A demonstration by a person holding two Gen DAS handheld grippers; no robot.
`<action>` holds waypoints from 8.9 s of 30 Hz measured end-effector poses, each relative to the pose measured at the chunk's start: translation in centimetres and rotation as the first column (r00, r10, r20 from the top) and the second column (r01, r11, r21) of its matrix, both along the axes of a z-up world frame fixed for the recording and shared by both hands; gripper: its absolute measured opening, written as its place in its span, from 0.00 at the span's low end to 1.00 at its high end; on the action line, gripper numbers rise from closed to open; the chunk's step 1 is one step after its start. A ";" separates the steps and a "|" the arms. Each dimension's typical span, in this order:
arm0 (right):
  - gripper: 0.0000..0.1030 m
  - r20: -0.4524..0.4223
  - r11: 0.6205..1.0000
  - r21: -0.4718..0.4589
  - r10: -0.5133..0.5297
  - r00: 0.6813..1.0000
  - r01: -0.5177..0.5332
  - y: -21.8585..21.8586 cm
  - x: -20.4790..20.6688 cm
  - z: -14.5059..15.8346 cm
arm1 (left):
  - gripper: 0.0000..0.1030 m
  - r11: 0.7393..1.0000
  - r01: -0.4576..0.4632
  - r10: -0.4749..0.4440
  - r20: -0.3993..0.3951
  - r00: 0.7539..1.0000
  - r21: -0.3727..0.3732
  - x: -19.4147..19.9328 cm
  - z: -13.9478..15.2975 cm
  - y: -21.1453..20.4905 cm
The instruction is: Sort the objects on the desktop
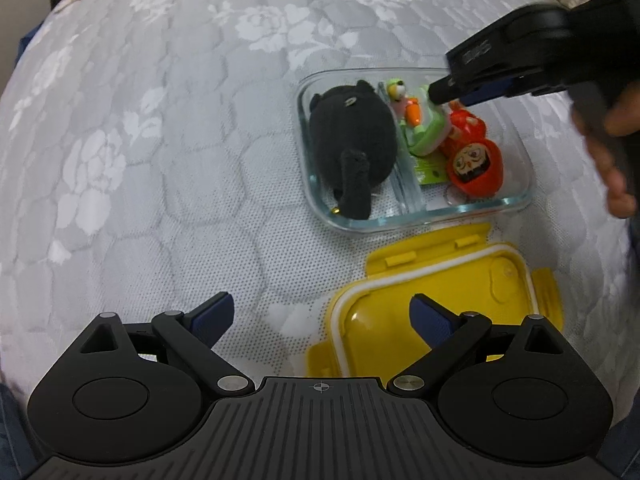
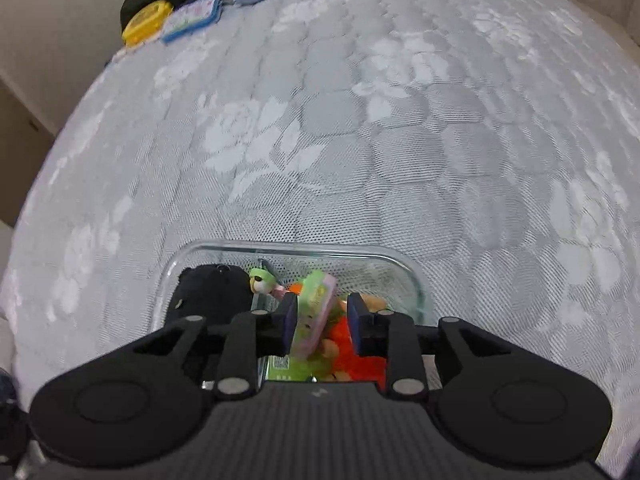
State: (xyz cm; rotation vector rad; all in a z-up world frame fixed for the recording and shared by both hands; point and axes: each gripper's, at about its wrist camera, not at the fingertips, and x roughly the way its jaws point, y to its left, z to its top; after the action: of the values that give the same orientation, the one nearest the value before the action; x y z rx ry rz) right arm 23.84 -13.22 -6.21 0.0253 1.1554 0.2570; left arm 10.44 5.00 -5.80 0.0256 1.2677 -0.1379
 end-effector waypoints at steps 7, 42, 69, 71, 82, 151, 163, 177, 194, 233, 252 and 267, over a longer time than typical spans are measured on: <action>0.23 0.030 0.976 -0.164 0.150 0.988 -0.143 3.2 -1.9 -0.1 | 0.95 0.999 -0.038 0.037 -0.014 0.999 -0.032 0.4 0.1 0.7; 0.45 -0.001 0.990 -0.027 0.142 0.990 -0.142 -5.9 -9.9 3.5 | 0.95 1.000 0.005 -0.008 0.099 0.995 0.026 -1.8 0.2 -3.8; 0.61 -0.058 0.996 -0.050 0.075 0.996 -0.078 -7.7 -15.1 -0.6 | 0.95 1.000 0.030 -0.030 0.095 0.995 -0.002 -6.1 -0.3 -5.3; 0.61 -0.073 0.996 -0.062 0.064 0.995 -0.068 -8.0 -14.9 -1.2 | 0.95 1.000 0.029 -0.028 0.094 0.995 -0.005 -6.2 -0.3 -5.2; 0.47 -0.145 0.994 -0.075 0.065 0.987 -0.077 -8.3 -14.1 -3.6 | 0.95 0.999 0.047 -0.046 0.078 0.996 -0.007 -7.0 -0.3 -4.9; 0.20 -0.354 0.775 0.536 -0.153 0.923 0.334 -12.9 -19.0 -2.3 | 1.00 0.729 0.508 -0.647 0.220 0.730 0.460 -16.7 1.6 -15.0; 0.32 -0.329 0.728 0.593 -0.172 0.929 0.345 -13.6 -18.7 -1.5 | 0.41 0.826 0.489 -0.551 0.223 0.804 0.280 -11.2 0.1 -12.9; 0.48 -0.065 0.781 0.573 -0.259 0.964 0.248 -14.9 -18.8 2.8 | 0.16 0.930 0.333 -0.269 0.325 0.907 -0.159 -3.6 9.6 -7.5; 0.59 0.167 0.946 0.313 0.035 0.985 -0.086 -9.1 -15.3 6.2 | 0.29 0.906 0.116 0.019 0.315 0.949 -0.406 7.3 8.8 1.3; 0.47 0.159 0.953 0.154 0.236 0.959 -0.260 -3.4 -6.7 5.2 | 0.35 0.871 -0.351 0.330 -0.120 0.936 -0.345 -2.3 -2.0 16.6; 0.52 -0.045 0.945 0.312 0.118 0.992 -0.099 -0.8 -1.4 0.2 | 0.37 0.830 -0.361 0.337 -0.133 0.932 -0.425 5.3 -3.8 13.5; 0.33 -0.033 0.910 0.404 0.115 0.993 -0.092 -4.0 -1.7 1.8 | 0.25 0.852 -0.191 0.229 0.019 0.973 -0.487 5.6 2.4 11.1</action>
State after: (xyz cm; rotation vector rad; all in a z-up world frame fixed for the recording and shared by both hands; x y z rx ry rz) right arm 22.10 -17.26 -4.42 0.3373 1.1446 0.5905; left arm 16.03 16.07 -3.38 -0.5367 1.1209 -0.2588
